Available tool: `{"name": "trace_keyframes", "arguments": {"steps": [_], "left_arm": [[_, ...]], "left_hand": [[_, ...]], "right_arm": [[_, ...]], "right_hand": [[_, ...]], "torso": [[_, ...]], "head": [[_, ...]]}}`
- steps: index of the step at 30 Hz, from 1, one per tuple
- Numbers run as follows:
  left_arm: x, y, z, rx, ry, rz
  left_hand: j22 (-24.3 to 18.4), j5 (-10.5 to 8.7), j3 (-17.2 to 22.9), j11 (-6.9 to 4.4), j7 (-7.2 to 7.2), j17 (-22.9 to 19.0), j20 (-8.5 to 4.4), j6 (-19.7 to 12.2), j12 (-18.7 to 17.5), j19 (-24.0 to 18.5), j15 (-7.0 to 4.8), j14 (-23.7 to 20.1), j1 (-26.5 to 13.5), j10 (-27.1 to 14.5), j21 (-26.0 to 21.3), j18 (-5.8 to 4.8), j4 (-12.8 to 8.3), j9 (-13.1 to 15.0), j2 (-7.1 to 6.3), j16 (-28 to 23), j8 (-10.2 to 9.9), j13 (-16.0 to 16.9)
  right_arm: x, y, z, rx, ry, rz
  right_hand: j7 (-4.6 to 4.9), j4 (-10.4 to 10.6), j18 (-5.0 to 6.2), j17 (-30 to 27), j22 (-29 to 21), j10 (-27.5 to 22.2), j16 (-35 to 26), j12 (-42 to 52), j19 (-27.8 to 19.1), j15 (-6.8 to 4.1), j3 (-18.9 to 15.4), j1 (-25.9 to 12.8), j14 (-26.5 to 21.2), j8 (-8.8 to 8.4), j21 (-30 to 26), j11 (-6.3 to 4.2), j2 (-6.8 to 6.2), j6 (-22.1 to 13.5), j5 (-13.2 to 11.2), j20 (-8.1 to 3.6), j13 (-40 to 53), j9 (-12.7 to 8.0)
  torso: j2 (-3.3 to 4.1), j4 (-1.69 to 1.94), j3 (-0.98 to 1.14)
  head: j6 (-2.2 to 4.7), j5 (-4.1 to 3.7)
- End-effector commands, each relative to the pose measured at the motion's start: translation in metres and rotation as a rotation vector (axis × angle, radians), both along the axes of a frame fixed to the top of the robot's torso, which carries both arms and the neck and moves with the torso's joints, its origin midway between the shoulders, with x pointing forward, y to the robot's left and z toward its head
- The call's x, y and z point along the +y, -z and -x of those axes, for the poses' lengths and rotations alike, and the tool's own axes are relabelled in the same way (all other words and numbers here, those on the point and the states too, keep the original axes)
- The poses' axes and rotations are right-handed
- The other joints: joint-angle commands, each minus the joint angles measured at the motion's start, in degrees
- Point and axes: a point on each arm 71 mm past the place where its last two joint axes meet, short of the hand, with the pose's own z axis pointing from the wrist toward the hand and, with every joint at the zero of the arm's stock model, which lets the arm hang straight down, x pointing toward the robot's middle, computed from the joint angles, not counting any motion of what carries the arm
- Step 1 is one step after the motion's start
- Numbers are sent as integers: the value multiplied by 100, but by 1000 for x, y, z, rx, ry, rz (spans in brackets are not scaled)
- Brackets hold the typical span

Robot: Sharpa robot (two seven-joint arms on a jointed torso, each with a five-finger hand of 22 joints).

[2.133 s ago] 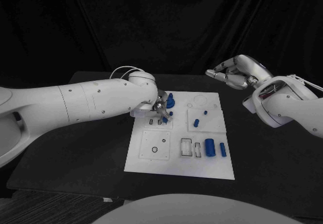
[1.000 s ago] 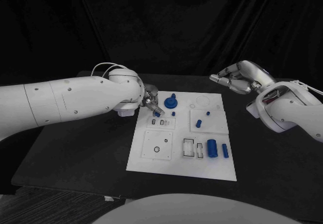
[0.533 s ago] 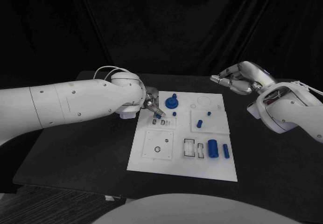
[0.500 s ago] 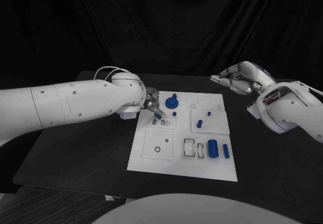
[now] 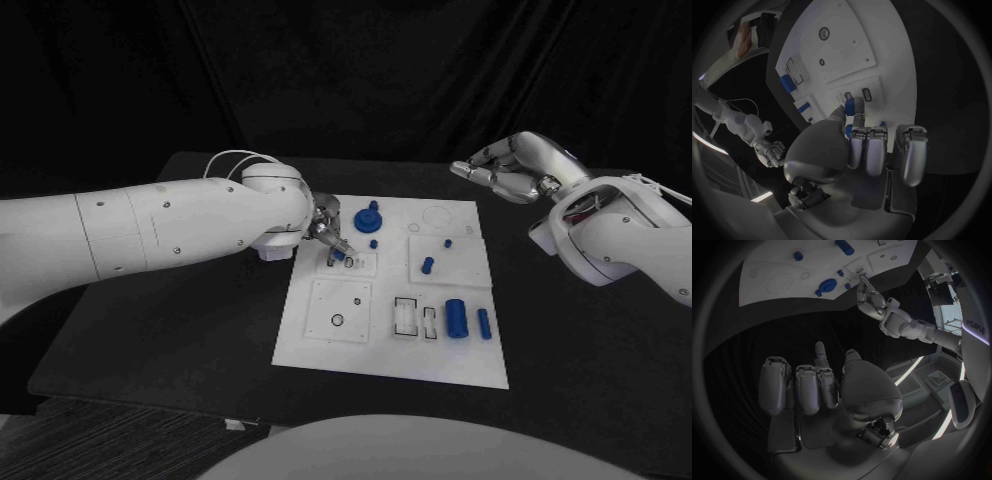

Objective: Assemble the parts on the task board

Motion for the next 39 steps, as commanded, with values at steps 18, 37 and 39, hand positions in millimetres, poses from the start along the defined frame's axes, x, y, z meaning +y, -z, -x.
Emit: {"name": "trace_keyframes", "arguments": {"steps": [18, 37, 39], "left_arm": [[-5, 7, 2, 13, 3, 9], [-7, 11, 2, 22, 8, 7], [-8, 11, 2, 22, 9, 7]], "left_hand": [[1552, 3, 439, -116, -53, 1522, -33, 139, 36, 603, -94, 644, -94, 690, 102, -6, -23, 209, 0, 59, -46, 1501], [1541, -73, 466, -111, -47, 1522, -31, 144, 36, 593, -90, 644, -147, 690, 95, -3, 15, 228, -11, 59, -76, 1501], [1540, -89, 471, -109, -46, 1522, -30, 146, 36, 592, -90, 644, -159, 690, 94, -2, 24, 232, -12, 59, -81, 1501]], "right_arm": [[-2, 3, 0, 19, 16, 6], [-2, 6, 0, 30, 20, 11], [-3, 6, 0, 32, 21, 11]], "right_hand": [[18, 16, -121, 941, 1189, 617, 50, 95, 204, -5, -175, 171, 443, -22, -27, 4, 47, 12, 128, 46, 1545, -50], [18, 16, -121, 941, 1189, 617, 50, 95, 204, -5, -175, 171, 443, -22, -27, 4, 47, 12, 128, 46, 1545, -50], [18, 16, -121, 940, 1188, 617, 49, 95, 203, -5, -176, 175, 443, -22, -28, 4, 48, 12, 129, 46, 1545, -51]], "torso": [[-1, -2, 0], [1, -3, 2], [0, -3, 1]], "head": [[-1, -20], [-1, -27], [-1, -24]]}}
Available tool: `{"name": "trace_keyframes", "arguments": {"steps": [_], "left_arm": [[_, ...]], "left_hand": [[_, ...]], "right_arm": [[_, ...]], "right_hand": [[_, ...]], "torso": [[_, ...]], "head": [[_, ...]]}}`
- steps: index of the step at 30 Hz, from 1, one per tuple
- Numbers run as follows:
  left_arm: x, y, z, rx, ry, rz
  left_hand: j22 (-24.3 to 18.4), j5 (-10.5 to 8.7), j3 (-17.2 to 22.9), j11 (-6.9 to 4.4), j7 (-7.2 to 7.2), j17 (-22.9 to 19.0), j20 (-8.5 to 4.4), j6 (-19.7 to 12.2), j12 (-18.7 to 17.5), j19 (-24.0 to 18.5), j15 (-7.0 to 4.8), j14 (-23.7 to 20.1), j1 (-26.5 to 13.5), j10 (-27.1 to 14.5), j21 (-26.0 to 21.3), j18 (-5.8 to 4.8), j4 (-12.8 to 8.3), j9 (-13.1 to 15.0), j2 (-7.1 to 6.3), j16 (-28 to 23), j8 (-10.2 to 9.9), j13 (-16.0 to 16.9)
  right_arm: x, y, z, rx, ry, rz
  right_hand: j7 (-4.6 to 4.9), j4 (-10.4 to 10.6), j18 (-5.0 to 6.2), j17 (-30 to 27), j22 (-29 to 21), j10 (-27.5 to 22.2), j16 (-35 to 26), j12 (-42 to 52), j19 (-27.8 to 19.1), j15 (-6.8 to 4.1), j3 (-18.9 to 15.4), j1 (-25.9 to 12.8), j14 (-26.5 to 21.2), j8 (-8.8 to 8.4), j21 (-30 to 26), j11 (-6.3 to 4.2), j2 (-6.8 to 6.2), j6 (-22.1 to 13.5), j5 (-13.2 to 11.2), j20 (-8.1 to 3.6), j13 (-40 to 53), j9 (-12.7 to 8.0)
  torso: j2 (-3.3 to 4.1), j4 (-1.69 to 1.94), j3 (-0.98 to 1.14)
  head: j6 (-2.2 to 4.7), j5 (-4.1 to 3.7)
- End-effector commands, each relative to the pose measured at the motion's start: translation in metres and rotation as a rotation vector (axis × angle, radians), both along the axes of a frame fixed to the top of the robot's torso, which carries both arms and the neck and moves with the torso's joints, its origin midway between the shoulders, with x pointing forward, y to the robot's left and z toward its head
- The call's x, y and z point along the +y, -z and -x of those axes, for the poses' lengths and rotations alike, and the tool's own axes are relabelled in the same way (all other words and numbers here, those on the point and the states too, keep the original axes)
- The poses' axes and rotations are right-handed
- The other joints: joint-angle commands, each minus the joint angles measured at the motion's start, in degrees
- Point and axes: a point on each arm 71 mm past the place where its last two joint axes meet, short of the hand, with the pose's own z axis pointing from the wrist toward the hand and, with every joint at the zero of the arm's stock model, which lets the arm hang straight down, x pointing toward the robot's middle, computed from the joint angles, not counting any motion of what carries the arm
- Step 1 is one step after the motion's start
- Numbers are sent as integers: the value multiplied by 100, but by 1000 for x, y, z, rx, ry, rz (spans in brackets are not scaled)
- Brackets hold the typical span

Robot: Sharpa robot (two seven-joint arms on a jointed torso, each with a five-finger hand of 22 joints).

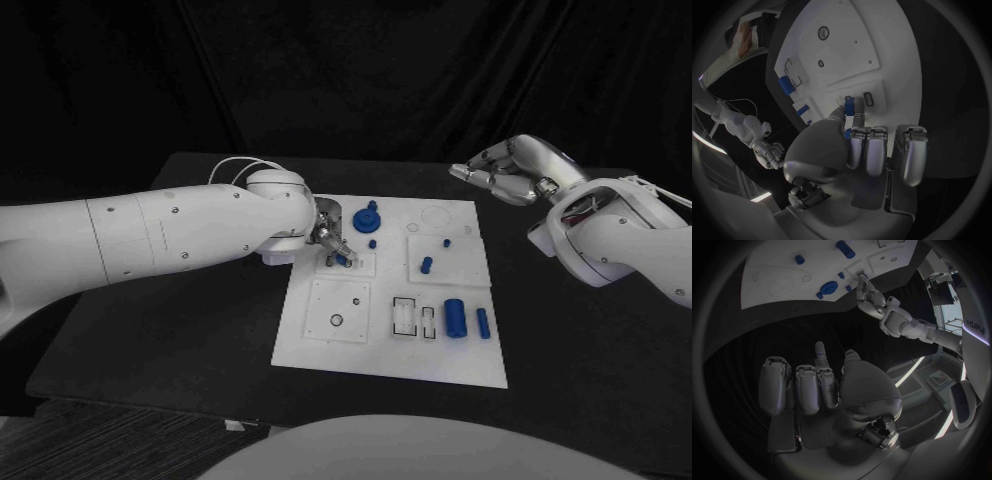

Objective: Assemble the parts on the task board

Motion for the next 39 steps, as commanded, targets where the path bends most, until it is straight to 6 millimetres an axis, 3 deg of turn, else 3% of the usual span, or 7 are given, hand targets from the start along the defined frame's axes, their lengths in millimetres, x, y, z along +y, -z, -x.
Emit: {"name": "trace_keyframes", "arguments": {"steps": [1, 21, 31, 39], "left_arm": [[-2, 1, 1, 9, 10, 8], [-5, 3, 1, 13, 15, 7], [-6, 3, 0, 11, 14, 9], [-5, 3, 0, 8, 9, 10]], "left_hand": [[1540, -79, 415, -88, -37, 1522, -30, 115, 37, 592, -89, 644, -97, 670, 94, -2, -32, 177, 47, 59, -37, 1503], [1530, -161, 429, -85, -31, 1522, -27, 124, 37, 583, -86, 644, -154, 670, 87, 1, 10, 198, 32, 59, -62, 1503], [1524, -346, 449, -80, -25, 1522, -23, 137, 37, 577, -83, 644, -226, 670, 82, 3, 70, 232, 19, 59, -101, 1503], [1525, -382, 453, -79, -23, 1522, -23, 136, 37, 579, -82, 644, -237, 670, 83, 2, 80, 237, 17, 59, -112, 1503]], "right_arm": [[-1, 2, 0, 17, 15, 6], [-3, 4, -1, 28, 22, 11], [-3, 4, -1, 32, 23, 12], [-4, 5, -1, 35, 25, 13]], "right_hand": [[18, 17, -119, 938, 1186, 617, 48, 95, 200, -5, -179, 124, 442, -23, -34, 4, -14, 10, 135, 46, 1545, -52], [18, 17, -120, 937, 1187, 617, 48, 95, 201, -6, -180, 128, 442, -24, -31, 4, -13, 10, 136, 46, 1545, -52], [18, 17, -120, 937, 1187, 617, 48, 95, 201, -6, -180, 128, 442, -24, -31, 4, -13, 10, 136, 46, 1545, -52], [19, 17, -118, 928, 1184, 617, 42, 95, 198, -6, -182, 139, 440, -25, -40, 4, -8, 8, 140, 46, 1545, -53]], "torso": [[0, 0, 1], [0, 2, 0], [1, -1, 0], [-2, 1, -2]], "head": [[-1, 2], [-1, 4], [-1, 13], [-1, 3]]}}
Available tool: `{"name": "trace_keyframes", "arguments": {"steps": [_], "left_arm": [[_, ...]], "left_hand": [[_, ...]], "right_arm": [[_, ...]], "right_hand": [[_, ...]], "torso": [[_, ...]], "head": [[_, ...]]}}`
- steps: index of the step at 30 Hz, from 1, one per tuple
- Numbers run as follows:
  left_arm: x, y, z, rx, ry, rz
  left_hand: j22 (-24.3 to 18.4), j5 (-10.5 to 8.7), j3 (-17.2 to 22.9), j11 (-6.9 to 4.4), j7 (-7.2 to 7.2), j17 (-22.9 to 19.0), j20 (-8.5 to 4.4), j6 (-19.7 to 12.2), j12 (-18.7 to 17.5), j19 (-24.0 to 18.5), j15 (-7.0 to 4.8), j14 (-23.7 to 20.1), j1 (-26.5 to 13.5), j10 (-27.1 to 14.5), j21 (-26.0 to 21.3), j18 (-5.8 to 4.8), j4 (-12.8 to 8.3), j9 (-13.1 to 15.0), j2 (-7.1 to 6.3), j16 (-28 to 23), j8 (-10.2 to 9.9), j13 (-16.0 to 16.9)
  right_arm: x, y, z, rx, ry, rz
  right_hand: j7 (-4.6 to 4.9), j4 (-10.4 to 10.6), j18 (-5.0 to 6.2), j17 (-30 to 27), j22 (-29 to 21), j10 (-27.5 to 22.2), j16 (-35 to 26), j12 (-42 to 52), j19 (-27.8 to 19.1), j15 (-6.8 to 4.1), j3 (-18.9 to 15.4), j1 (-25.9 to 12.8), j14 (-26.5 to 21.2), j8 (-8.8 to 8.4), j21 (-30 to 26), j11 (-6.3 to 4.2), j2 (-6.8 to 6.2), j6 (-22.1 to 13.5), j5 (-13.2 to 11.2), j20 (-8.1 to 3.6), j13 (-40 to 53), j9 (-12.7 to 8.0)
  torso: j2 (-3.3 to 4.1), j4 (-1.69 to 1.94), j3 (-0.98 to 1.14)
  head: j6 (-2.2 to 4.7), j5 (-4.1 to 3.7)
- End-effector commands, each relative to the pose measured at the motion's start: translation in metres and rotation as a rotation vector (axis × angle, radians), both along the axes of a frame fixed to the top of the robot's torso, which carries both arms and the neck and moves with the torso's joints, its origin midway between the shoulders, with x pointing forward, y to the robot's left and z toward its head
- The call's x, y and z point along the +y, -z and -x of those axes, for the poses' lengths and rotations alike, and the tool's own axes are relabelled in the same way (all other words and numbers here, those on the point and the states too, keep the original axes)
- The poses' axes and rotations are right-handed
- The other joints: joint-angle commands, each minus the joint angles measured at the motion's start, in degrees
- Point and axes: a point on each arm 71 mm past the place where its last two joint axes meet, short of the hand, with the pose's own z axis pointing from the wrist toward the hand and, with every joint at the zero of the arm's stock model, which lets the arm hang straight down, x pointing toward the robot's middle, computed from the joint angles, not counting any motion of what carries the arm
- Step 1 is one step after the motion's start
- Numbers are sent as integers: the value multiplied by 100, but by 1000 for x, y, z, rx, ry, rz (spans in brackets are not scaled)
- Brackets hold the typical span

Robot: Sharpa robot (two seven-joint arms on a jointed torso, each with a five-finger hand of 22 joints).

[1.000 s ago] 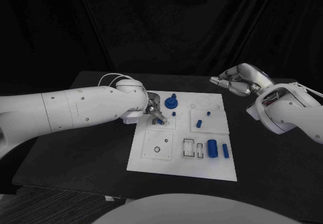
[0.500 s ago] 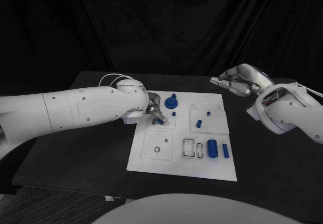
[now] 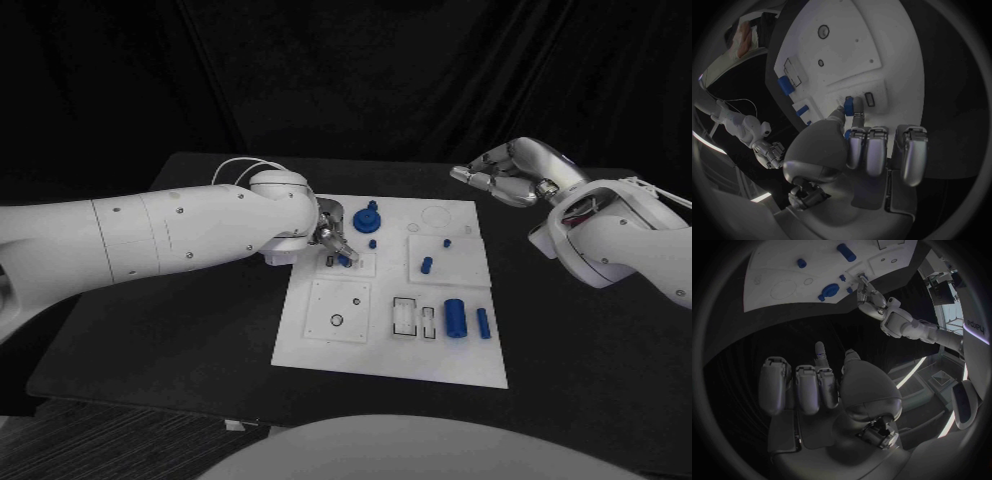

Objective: Assemble the parts on the task board

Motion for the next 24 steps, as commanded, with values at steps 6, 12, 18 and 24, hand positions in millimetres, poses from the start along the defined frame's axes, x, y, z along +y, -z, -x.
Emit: {"name": "trace_keyframes", "arguments": {"steps": [6, 12, 18, 24], "left_arm": [[-3, 1, 1, 5, 9, 13], [-4, 1, 1, 6, 11, 13], [-4, 2, 1, 9, 12, 11], [-4, 3, 2, 12, 14, 10]], "left_hand": [[1521, -108, 369, -58, -4, 1522, -22, 97, 37, 575, -82, 644, -115, 649, 80, 4, -2, 116, 10, 59, -72, 1506], [1521, -134, 372, -56, 0, 1522, -21, 96, 37, 575, -80, 644, -131, 649, 80, 4, 13, 121, 11, 59, -82, 1506], [1527, -189, 368, -51, 8, 1522, -19, 89, 37, 580, -77, 644, -169, 649, 84, 2, 46, 128, 4, 59, -107, 1506], [1534, -342, 338, -39, 22, 1522, -12, 101, 37, 586, -68, 644, -275, 649, 89, 0, 136, 143, -22, 59, -156, 1506]], "right_arm": [[-2, 2, 0, 17, 16, 6], [-1, 3, 0, 19, 16, 7], [-2, 3, 0, 21, 17, 7], [-2, 4, 0, 24, 17, 8]], "right_hand": [[19, 17, -117, 927, 1183, 617, 42, 95, 197, -6, -183, 145, 440, -26, -42, 4, -7, 6, 142, 46, 1545, -54], [19, 17, -117, 926, 1182, 617, 41, 95, 195, -6, -183, 146, 440, -27, -45, 4, -6, 6, 143, 46, 1545, -54], [19, 16, -116, 924, 1181, 617, 40, 95, 194, -6, -184, 151, 439, -28, -49, 5, -6, 3, 145, 46, 1545, -55], [20, 14, -116, 927, 1181, 617, 41, 95, 194, -6, -185, 158, 440, -30, -48, 5, -7, 0, 148, 46, 1545, -56]], "torso": [[-2, 0, -2], [-1, 0, -1], [-1, 1, 0], [1, 0, -1]], "head": [[-1, 9], [-1, 7], [-1, 2], [-1, 2]]}}
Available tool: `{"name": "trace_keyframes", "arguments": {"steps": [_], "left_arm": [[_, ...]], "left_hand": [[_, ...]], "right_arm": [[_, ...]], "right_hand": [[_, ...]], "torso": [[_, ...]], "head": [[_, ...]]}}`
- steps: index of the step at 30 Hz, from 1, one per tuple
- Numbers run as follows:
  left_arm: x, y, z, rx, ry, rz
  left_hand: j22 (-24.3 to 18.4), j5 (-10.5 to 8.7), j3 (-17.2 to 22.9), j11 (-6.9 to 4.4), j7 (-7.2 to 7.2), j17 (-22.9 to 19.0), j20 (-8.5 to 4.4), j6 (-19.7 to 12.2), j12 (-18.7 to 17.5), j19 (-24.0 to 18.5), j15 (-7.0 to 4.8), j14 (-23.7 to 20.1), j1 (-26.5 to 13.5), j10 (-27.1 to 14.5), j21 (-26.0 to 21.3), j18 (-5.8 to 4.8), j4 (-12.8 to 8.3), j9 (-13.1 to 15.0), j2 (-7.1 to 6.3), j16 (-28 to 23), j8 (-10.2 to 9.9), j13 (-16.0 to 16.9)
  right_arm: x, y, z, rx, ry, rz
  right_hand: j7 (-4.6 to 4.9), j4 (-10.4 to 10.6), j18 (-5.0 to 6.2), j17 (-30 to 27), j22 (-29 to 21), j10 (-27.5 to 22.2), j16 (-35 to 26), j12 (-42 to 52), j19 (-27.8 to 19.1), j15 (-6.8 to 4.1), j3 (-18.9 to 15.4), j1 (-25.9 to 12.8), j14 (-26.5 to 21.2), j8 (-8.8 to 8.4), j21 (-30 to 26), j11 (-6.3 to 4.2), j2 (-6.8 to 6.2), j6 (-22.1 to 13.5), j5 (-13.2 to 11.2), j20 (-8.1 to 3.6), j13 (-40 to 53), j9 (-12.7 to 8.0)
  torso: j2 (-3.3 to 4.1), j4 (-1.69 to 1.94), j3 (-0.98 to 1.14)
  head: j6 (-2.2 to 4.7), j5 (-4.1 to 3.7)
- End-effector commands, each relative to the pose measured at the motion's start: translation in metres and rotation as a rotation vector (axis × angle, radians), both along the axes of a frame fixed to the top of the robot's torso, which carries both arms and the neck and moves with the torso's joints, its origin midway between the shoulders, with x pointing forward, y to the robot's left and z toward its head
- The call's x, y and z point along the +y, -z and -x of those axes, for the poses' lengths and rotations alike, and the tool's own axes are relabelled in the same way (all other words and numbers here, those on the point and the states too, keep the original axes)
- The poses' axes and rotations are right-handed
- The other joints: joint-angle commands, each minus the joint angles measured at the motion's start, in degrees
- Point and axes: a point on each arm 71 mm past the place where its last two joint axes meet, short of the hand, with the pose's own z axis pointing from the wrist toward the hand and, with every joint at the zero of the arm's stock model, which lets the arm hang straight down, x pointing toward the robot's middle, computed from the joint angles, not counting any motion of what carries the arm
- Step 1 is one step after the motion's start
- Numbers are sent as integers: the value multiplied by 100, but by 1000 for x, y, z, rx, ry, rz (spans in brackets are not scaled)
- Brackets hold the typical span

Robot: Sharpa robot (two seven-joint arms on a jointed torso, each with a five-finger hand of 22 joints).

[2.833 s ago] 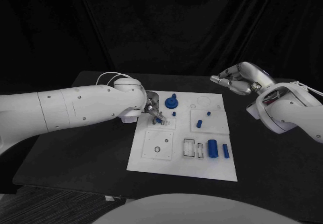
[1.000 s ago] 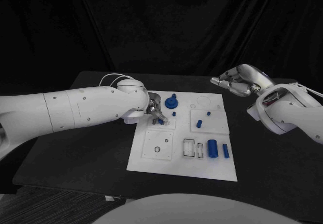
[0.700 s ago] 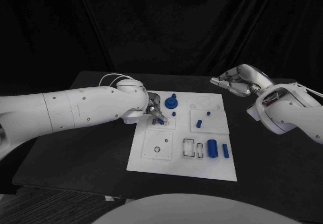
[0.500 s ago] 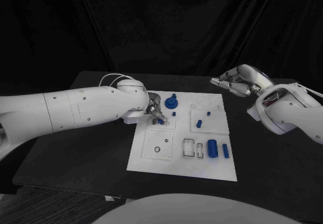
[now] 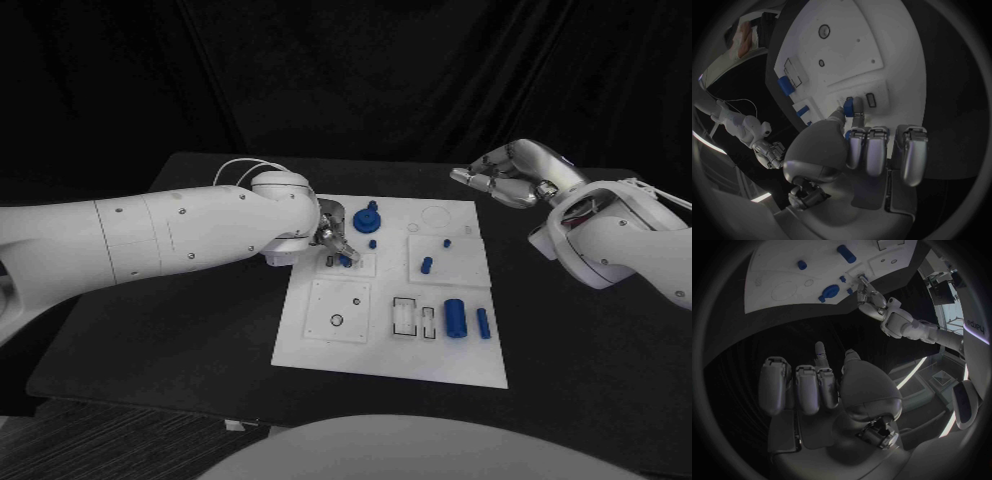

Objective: Assemble the parts on the task board

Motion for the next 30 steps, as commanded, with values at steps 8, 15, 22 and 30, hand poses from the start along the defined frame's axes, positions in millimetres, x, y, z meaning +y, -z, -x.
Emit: {"name": "trace_keyframes", "arguments": {"steps": [8, 15, 22, 30], "left_arm": [[-2, 2, 1, 10, 9, 9], [-1, 3, 1, 11, 8, 8], [-2, 3, 1, 12, 9, 8], [-2, 4, 1, 15, 11, 8]], "left_hand": [[1529, -277, 206, -32, 4, 1522, -2, 109, 37, 582, -60, 644, -263, 646, 84, 1, 178, 135, -41, 59, -138, 1506], [1531, -392, 108, -26, 10, 1522, 4, 140, 37, 584, -54, 644, -444, 646, 86, 1, 324, 165, -89, 59, -180, 1506], [1530, -392, 43, -25, 11, 1522, 6, 159, 37, 583, -53, 644, -543, 646, 85, 1, 412, 186, -102, 59, -201, 1506], [1532, -392, 26, -25, 10, 1522, 6, 166, 37, 584, -53, 644, -568, 646, 86, 1, 435, 192, -102, 59, -205, 1506]], "right_arm": [[-2, 3, 0, 16, 16, 6], [-2, 3, 0, 18, 16, 7], [-2, 3, 0, 19, 16, 7], [-2, 4, 0, 22, 17, 9]], "right_hand": [[20, 14, -116, 927, 1181, 617, 42, 95, 195, -5, -185, 158, 440, -30, -44, 5, -7, 0, 148, 46, 1546, -54], [20, 11, -115, 923, 1180, 617, 39, 95, 193, -6, -187, 168, 439, -33, -48, 5, -8, -4, 152, 46, 1546, -56], [21, 10, -116, 921, 1181, 617, 38, 95, 194, -6, -187, 171, 439, -33, -46, 5, -9, -4, 154, 46, 1546, -56], [21, 10, -116, 921, 1181, 617, 38, 95, 194, -6, -187, 171, 439, -33, -46, 5, -9, -4, 154, 46, 1546, -56]], "torso": [[1, 0, 1], [2, 0, 1], [3, 1, 2], [2, 2, 1]], "head": [[-1, -1], [-1, 5], [-1, 2], [-1, -2]]}}
